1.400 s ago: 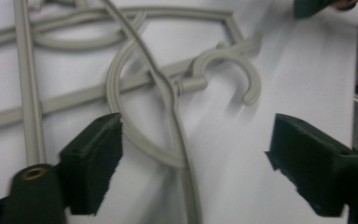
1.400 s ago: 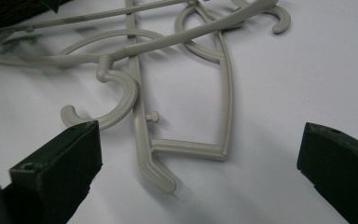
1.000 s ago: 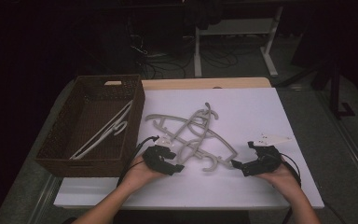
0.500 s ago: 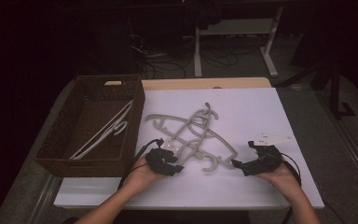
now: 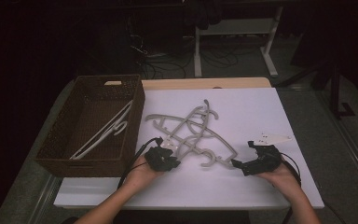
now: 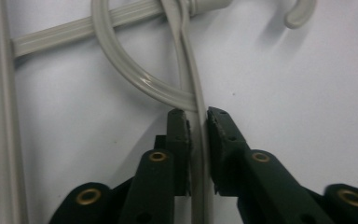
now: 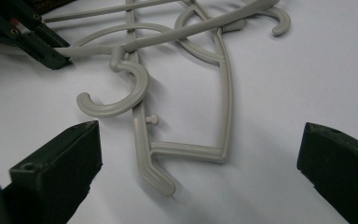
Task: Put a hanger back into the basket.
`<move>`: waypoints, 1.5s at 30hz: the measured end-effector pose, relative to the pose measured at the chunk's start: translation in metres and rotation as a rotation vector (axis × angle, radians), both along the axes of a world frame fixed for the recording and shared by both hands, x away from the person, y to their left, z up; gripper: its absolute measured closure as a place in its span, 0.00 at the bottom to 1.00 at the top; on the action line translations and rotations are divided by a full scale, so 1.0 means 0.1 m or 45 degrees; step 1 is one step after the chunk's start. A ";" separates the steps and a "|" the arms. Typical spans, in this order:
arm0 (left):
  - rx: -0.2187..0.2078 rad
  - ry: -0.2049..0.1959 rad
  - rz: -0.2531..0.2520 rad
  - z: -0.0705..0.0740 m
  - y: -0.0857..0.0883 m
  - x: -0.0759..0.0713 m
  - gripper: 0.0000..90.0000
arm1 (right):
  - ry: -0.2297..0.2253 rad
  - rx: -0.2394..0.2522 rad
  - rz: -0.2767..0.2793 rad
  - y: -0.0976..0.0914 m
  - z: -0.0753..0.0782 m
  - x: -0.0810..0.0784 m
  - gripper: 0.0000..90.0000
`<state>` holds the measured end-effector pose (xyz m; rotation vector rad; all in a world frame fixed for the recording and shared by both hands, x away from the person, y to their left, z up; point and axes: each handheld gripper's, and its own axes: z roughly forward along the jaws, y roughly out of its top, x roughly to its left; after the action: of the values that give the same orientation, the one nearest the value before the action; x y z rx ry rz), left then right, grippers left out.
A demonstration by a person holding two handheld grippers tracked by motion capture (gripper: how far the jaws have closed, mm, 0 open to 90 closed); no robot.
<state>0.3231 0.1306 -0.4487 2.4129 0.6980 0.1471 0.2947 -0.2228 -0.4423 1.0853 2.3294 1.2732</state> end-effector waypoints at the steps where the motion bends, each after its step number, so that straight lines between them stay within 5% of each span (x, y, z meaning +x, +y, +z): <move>1: -0.013 0.005 0.004 0.00 0.01 0.01 0.89 | 0.001 0.000 0.000 0.00 0.00 0.00 0.00; 10: -0.058 0.048 0.037 0.03 0.03 0.02 0.90 | -0.003 0.004 0.001 0.00 0.01 0.00 0.00; 23: -0.150 -0.015 0.052 0.33 0.07 0.06 0.91 | -0.004 0.011 0.002 -0.01 0.01 0.00 0.00; 31: -0.231 -0.028 0.012 0.66 0.01 0.05 0.91 | -0.005 0.020 -0.001 -0.03 0.02 0.01 0.00; 45: -0.234 -0.118 -0.061 1.43 -0.02 0.18 0.91 | -0.006 0.023 0.001 -0.03 0.02 0.00 0.00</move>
<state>0.3413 0.1285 -0.3061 2.2299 0.5850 0.1664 0.2951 -0.2253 -0.4401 1.0857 2.3194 1.2983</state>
